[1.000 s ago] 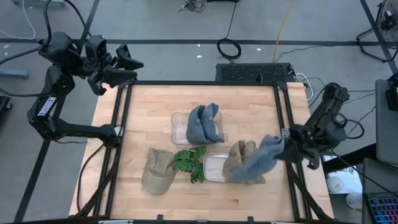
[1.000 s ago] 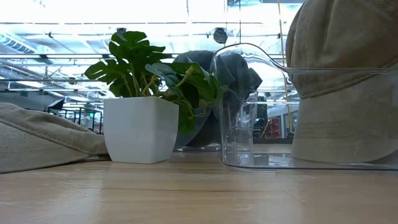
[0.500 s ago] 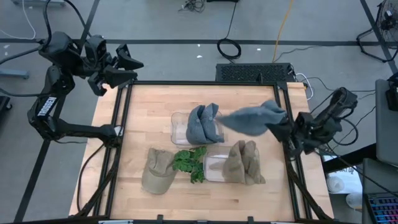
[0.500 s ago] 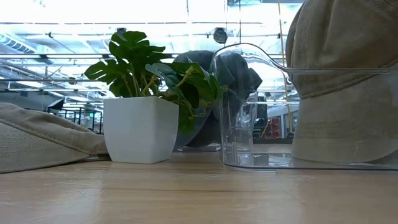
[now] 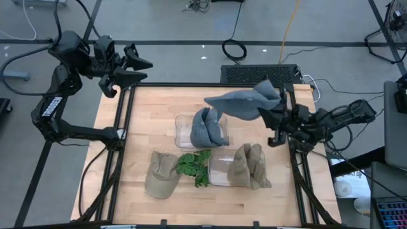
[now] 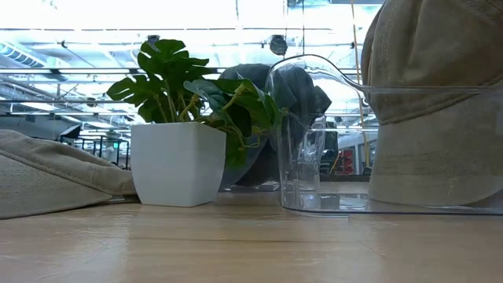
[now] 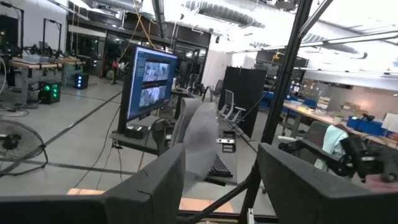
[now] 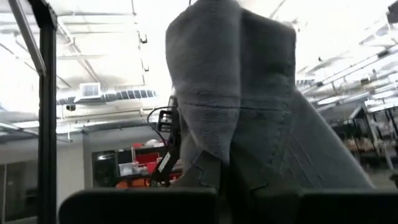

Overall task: Pick & Place hat
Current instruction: Put the gray cap into the top transparent bin

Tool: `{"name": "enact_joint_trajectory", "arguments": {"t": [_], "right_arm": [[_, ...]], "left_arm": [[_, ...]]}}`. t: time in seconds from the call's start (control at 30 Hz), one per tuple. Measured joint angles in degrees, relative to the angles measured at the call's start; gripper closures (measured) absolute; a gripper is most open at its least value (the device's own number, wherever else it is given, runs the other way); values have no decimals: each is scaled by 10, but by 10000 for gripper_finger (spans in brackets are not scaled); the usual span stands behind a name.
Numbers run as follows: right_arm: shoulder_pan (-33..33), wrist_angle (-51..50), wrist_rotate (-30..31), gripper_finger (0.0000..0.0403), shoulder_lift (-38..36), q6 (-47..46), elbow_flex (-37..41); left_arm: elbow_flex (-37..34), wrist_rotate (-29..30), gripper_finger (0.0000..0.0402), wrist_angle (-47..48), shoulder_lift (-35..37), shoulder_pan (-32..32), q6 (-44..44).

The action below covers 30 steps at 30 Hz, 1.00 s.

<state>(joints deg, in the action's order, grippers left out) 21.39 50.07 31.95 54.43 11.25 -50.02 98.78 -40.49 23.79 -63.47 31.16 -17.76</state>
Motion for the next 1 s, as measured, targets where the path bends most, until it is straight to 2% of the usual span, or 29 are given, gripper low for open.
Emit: {"name": "enact_joint_trajectory", "arguments": {"t": [0.3, 0.5, 0.63, 0.8, 1.0], "right_arm": [[-106, -37, -139, 403, 67, -5, -105], [-167, -60, -245, 403, 120, -62, -177], [-193, -71, -286, 403, 164, -76, -221], [-213, -71, -325, 403, 212, -77, -278], [-235, -71, -340, 403, 264, -76, -348]], "left_arm": [[0, -3, 192, -6, -6, -1, 57], [0, 0, 192, -5, -7, -1, 76], [0, 2, 192, -5, -7, -1, 88], [0, 36, 192, -5, -8, -9, 122], [0, 73, 192, -5, -23, -44, 145]]}}
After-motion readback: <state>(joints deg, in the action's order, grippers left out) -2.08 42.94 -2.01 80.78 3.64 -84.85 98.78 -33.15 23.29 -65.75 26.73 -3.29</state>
